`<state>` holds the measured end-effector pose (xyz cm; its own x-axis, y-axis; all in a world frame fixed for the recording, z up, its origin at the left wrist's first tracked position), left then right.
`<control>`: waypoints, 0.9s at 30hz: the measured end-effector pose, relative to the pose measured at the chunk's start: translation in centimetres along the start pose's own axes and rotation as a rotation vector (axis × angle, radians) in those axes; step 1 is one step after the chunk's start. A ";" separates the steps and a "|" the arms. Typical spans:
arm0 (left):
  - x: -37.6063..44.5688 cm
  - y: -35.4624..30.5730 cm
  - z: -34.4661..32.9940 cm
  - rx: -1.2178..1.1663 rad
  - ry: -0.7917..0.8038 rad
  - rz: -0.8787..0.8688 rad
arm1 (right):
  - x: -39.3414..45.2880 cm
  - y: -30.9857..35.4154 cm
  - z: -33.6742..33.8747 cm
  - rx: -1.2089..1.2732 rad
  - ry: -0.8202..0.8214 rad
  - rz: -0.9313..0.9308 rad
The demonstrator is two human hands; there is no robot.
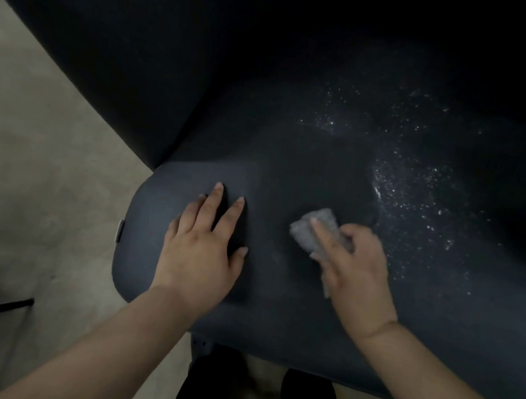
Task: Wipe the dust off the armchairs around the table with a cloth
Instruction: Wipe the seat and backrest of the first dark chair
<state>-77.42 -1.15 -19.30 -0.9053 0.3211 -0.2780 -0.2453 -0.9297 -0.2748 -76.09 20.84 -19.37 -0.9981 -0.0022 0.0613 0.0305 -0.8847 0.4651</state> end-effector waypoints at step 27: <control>3.3 -3.2 -0.2 0.064 -0.025 0.002 | 2.9 -7.2 3.6 -0.021 -0.199 -0.388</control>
<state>-79.54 2.86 -19.50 -0.9139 0.3154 -0.2555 -0.2645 -0.9402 -0.2145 -78.97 28.88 -19.35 -0.9057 0.4202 0.0557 -0.3478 -0.8118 0.4691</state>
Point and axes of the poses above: each hand's wrist, its own x-axis towards the middle knuckle, its own z-axis out of the back of the hand, y = z × x, the point moved 3 cm from there along x, towards the middle knuckle, and after that the axes turned 11 degrees about -z, right-handed, at the moved point
